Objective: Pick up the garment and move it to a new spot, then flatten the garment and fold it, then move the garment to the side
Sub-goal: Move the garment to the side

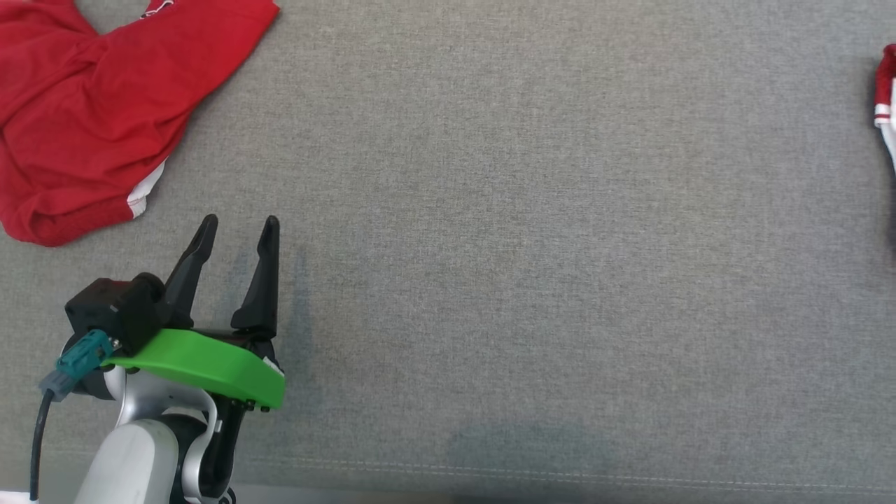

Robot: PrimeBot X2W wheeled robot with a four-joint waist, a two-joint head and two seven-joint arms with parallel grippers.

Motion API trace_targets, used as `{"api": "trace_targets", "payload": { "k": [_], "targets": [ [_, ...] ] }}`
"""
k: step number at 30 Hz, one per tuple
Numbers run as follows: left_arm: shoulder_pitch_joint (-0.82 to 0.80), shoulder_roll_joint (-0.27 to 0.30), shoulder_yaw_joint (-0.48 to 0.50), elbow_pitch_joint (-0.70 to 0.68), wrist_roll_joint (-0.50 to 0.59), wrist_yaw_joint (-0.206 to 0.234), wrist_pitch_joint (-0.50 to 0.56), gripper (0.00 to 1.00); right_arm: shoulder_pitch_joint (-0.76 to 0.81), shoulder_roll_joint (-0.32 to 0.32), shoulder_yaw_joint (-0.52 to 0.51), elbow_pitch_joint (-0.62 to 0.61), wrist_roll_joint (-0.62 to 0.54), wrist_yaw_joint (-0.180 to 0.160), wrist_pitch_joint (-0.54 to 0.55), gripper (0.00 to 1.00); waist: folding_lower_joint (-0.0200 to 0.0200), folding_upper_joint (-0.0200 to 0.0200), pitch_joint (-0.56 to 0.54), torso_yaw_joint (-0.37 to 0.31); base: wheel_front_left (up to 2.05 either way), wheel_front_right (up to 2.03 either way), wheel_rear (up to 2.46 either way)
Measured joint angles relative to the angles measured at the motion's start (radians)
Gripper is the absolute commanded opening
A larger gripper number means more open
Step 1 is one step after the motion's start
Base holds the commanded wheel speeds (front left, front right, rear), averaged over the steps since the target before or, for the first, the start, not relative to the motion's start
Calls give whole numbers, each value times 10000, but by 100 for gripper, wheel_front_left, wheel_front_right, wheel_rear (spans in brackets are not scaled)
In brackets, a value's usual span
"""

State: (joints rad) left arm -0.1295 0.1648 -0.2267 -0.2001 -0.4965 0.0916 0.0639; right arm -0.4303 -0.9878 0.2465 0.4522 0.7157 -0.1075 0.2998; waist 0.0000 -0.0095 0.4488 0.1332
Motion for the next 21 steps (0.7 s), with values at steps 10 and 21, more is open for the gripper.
{"api": "trace_targets", "payload": {
  "k": [10, 21],
  "targets": [
    [-78, -117, 477, 800, 17, 27, -746, 100, -456, 1603, -224, -1741, -738, -17, -3505, 100, 0, 0, -658, -362, 0, 0, 0],
    [419, -130, 786, 1839, 86, 48, -1724, 100, 1639, 3856, 571, -2683, -890, -105, -5379, 100, 0, 0, -1958, -700, 0, 0, 0]
  ]
}}
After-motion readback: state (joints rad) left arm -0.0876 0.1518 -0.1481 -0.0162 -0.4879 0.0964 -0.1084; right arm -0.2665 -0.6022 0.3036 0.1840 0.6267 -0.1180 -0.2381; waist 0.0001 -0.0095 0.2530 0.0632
